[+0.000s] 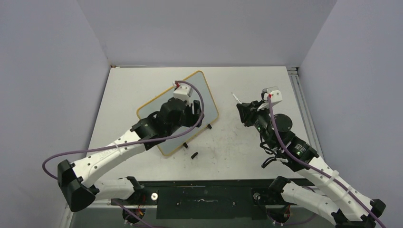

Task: Write a sentence on the whiteboard
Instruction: Hold the whiteboard on the whiteboard stand.

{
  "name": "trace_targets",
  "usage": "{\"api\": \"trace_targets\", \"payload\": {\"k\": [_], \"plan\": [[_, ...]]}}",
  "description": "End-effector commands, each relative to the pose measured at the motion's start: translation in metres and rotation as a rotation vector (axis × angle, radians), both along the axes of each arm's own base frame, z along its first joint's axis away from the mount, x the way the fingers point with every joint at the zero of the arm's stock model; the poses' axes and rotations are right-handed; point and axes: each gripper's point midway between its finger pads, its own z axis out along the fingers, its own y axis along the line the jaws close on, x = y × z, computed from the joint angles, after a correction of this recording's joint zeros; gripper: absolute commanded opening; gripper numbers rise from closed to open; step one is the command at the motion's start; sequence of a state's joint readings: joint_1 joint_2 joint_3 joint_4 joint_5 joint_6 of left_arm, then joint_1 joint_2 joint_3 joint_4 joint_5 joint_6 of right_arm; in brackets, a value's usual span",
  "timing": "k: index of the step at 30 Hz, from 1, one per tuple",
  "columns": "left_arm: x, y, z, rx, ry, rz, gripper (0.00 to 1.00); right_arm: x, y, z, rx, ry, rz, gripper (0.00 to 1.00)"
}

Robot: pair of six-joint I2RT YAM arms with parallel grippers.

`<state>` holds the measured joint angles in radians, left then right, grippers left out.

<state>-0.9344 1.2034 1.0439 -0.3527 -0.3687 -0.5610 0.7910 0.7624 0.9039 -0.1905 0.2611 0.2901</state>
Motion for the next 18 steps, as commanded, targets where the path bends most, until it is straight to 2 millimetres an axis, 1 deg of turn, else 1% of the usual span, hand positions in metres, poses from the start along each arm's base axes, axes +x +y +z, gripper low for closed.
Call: {"api": "trace_targets", "payload": {"k": [1,2,5,8,9,11,15,16,17,18], "plan": [[0.017,0.019,0.073,0.055,-0.127,-0.169,0.60,0.008,-0.004,0.006,0.001,0.000,-0.017,0.05],[0.024,0.028,0.082,0.043,-0.135,-0.173,0.60,0.008,-0.003,0.005,0.002,0.002,-0.012,0.05],[0.044,0.067,0.104,0.023,-0.170,-0.108,0.61,0.006,0.004,0.008,0.022,-0.009,0.023,0.05],[0.051,0.103,0.120,0.011,-0.201,-0.071,0.62,0.003,0.013,0.013,0.044,-0.030,0.075,0.05],[0.053,0.115,0.121,0.004,-0.198,-0.055,0.63,0.002,0.018,0.013,0.049,-0.036,0.099,0.05],[0.051,0.141,0.120,-0.019,-0.194,-0.027,0.63,-0.001,0.030,0.013,0.052,-0.045,0.166,0.05],[0.043,0.186,0.100,-0.098,-0.191,0.051,0.66,-0.005,0.064,0.009,0.061,-0.032,0.312,0.05],[0.043,0.206,0.096,-0.123,-0.194,0.109,0.66,-0.006,0.072,0.005,0.057,-0.017,0.343,0.05],[0.041,0.214,0.089,-0.153,-0.190,0.122,0.66,-0.006,0.081,0.008,0.068,-0.029,0.371,0.05],[0.039,0.222,0.084,-0.181,-0.188,0.133,0.66,-0.007,0.089,0.007,0.069,-0.028,0.396,0.05]]}}
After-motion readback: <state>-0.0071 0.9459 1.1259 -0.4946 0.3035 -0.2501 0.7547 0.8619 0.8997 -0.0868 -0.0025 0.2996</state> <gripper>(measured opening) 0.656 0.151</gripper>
